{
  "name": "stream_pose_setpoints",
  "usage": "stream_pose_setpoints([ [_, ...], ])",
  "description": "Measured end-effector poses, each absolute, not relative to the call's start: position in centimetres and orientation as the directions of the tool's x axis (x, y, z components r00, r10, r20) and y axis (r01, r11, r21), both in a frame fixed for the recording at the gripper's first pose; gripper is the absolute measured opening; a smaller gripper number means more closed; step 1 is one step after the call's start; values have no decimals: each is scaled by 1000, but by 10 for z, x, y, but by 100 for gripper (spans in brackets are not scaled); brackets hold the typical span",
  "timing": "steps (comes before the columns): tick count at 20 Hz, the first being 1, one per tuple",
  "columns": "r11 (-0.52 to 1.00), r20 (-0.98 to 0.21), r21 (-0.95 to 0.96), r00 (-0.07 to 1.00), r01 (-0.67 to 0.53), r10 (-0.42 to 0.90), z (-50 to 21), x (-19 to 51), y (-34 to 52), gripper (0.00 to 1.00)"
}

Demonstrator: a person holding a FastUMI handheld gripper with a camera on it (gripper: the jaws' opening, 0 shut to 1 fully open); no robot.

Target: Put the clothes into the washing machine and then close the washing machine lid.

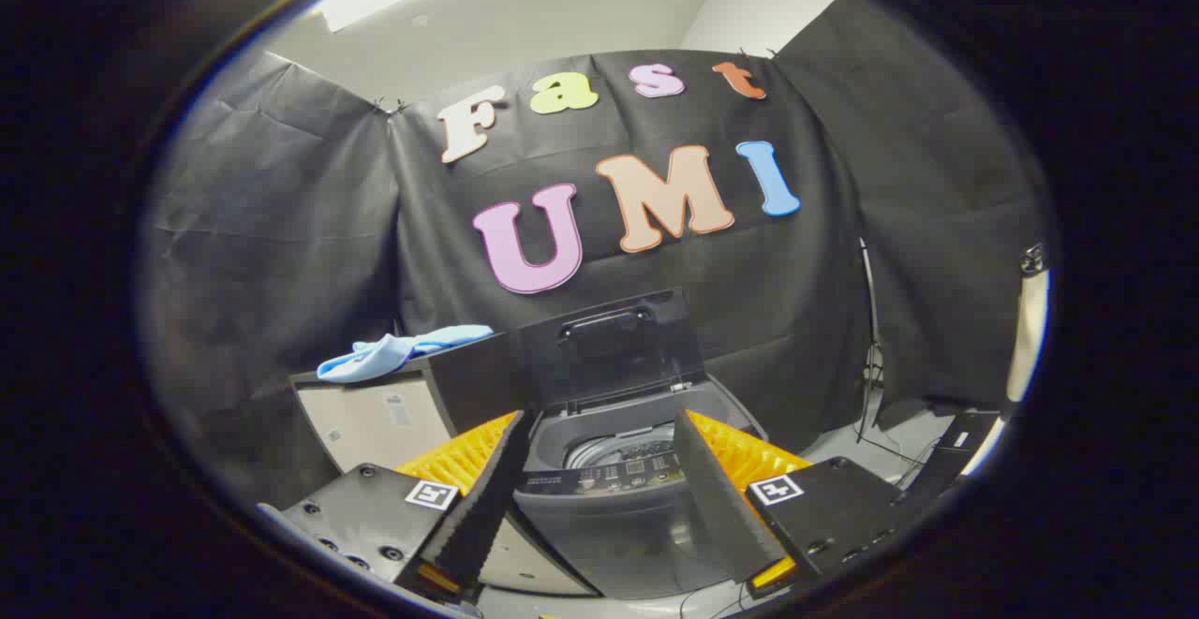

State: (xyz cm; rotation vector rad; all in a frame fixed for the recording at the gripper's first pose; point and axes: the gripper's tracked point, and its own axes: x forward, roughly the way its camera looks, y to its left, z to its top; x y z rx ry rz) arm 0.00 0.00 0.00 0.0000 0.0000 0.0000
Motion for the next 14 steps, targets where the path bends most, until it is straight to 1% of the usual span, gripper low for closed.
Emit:
stream_pose_setpoints([
  [2,1000,-16,-16,1000,-27,26,-2,-1,4,97],
  [7,1000,11,-1,1000,-16,16,7,-7,-2,97],
  [9,999,-6,-23,999,-41,41,-2,-9,6,97],
  [11,998,-29,-57,999,-42,40,-14,-15,3,97],
  [14,996,-57,-60,996,-73,69,-26,-27,10,97],
])
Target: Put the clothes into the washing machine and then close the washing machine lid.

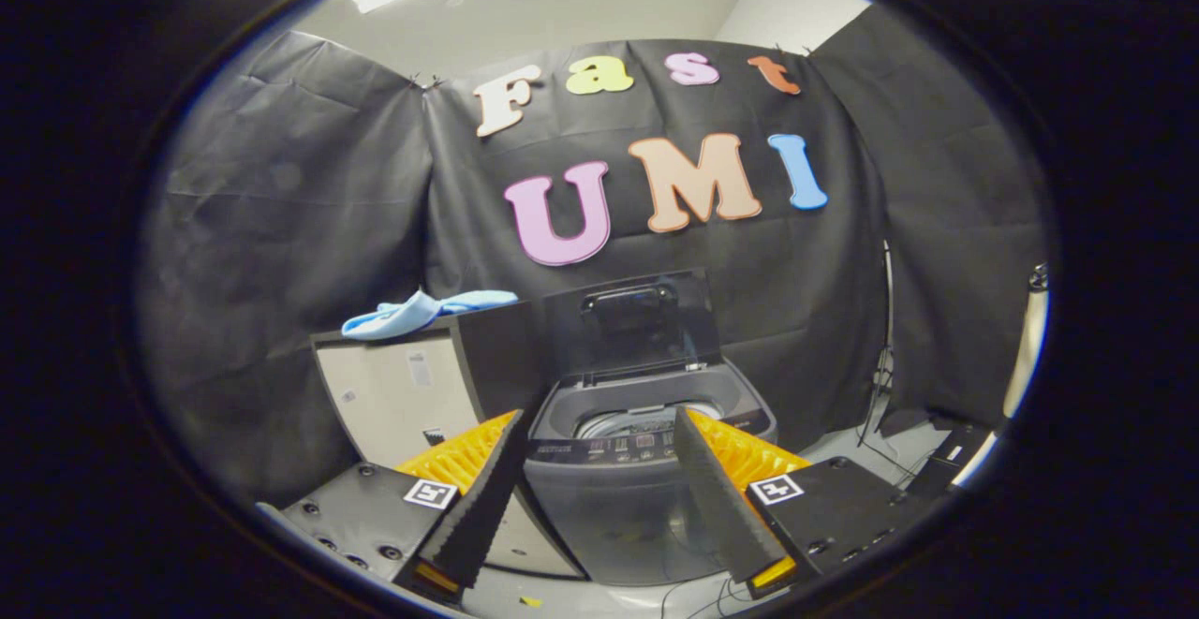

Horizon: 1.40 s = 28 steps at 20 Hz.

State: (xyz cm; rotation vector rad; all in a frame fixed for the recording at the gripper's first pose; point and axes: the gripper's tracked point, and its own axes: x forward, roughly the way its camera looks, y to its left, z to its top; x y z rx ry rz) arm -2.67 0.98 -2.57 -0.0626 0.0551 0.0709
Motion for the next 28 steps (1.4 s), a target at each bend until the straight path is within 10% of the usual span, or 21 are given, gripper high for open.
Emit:
stream_pose_setpoints([
  [28,992,-67,-105,996,-63,57,37,75,137,97],
])
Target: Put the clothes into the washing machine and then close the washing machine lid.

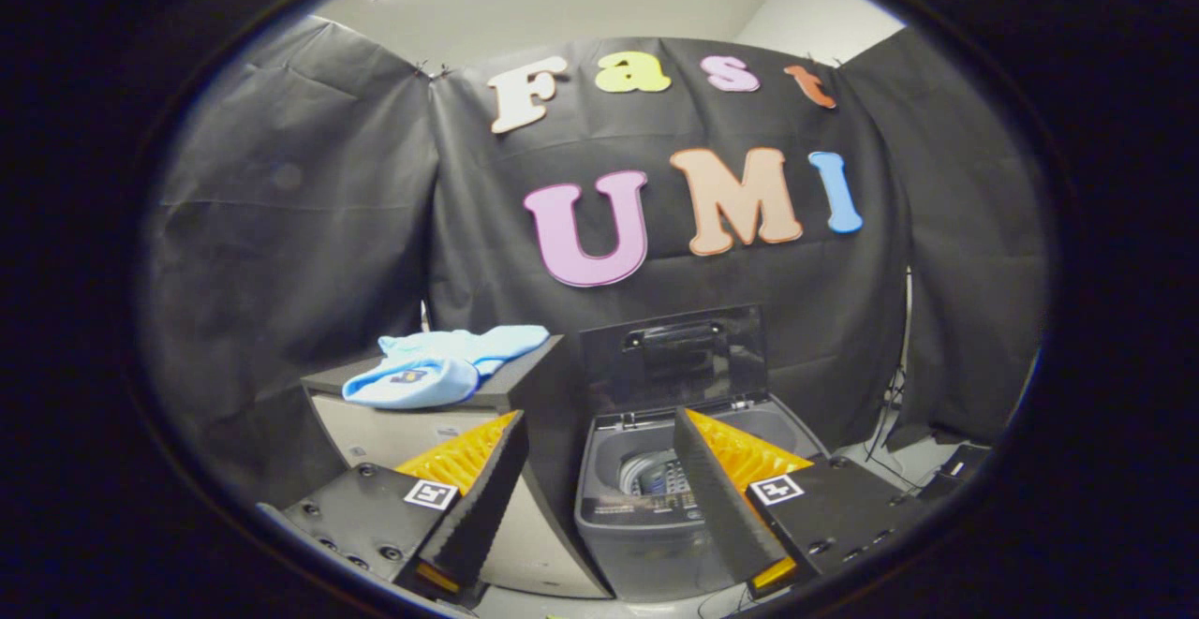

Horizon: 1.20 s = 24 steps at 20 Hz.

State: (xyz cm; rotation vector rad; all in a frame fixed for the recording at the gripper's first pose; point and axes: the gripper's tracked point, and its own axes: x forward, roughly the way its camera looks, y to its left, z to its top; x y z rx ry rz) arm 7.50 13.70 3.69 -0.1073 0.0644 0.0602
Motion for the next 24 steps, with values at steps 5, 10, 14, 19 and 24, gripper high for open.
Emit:
stream_pose_setpoints([
  [5,977,-122,-153,984,-151,133,55,119,221,97],
  [10,952,-203,-109,944,-287,261,55,177,319,98],
  [14,946,-286,-141,927,-291,243,43,256,358,98],
  [19,951,-504,-110,841,-290,198,-13,314,377,98],
  [24,943,-624,-185,774,-277,105,-64,329,365,89],
])
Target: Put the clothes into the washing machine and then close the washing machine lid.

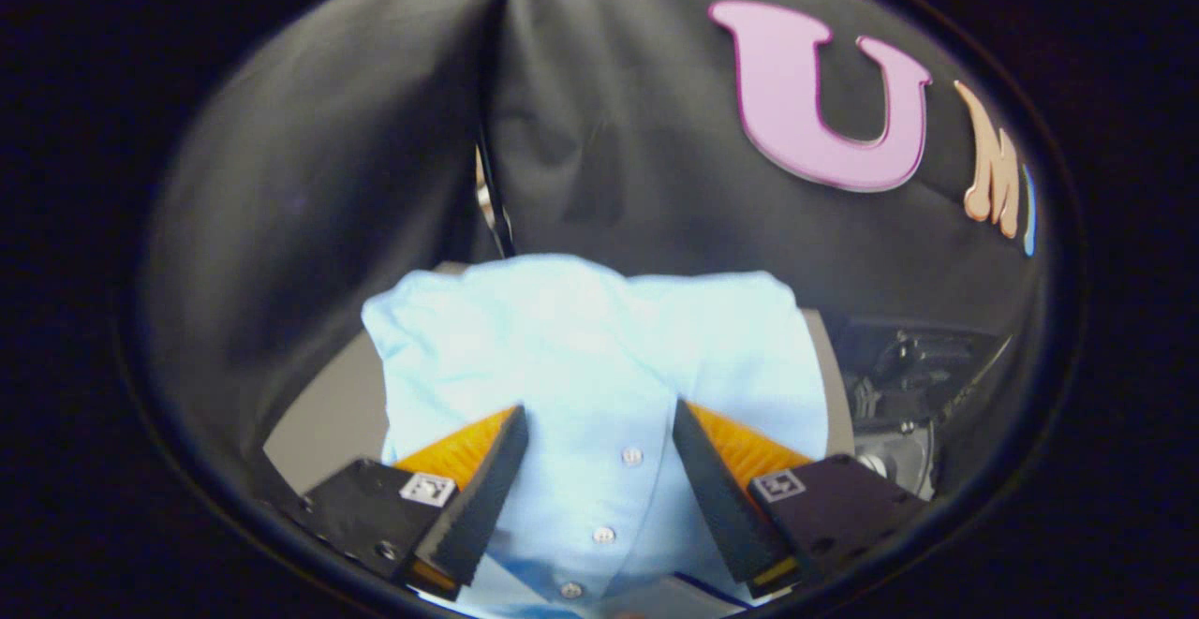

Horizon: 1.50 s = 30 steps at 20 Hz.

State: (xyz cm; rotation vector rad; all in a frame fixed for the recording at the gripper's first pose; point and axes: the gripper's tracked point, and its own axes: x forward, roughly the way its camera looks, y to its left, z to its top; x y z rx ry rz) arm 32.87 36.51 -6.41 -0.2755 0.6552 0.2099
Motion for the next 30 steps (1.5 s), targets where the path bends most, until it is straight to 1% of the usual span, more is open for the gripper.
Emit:
stream_pose_setpoints([
  [1,941,-654,-181,750,-286,103,-69,326,362,80],
  [2,942,-633,-185,767,-280,104,-61,324,361,71],
  [3,942,-646,-185,757,-278,97,-66,330,360,62],
  [5,943,-651,-152,748,-296,130,-65,329,361,44],
  [7,944,-654,-71,730,-321,198,-64,323,365,26],
  [8,945,-670,-32,708,-327,223,-64,324,363,25],
  [10,955,-634,0,739,-296,229,-62,327,362,1],
  [13,939,-596,-111,778,-325,199,-36,324,347,1],
  [17,931,-530,-144,821,-334,212,8,316,351,1],
  [19,933,-500,-165,843,-320,201,35,311,338,1],
  [23,951,-424,-189,894,-246,147,101,299,288,1],
  [30,956,-298,-275,954,-105,19,136,306,177,1],
])
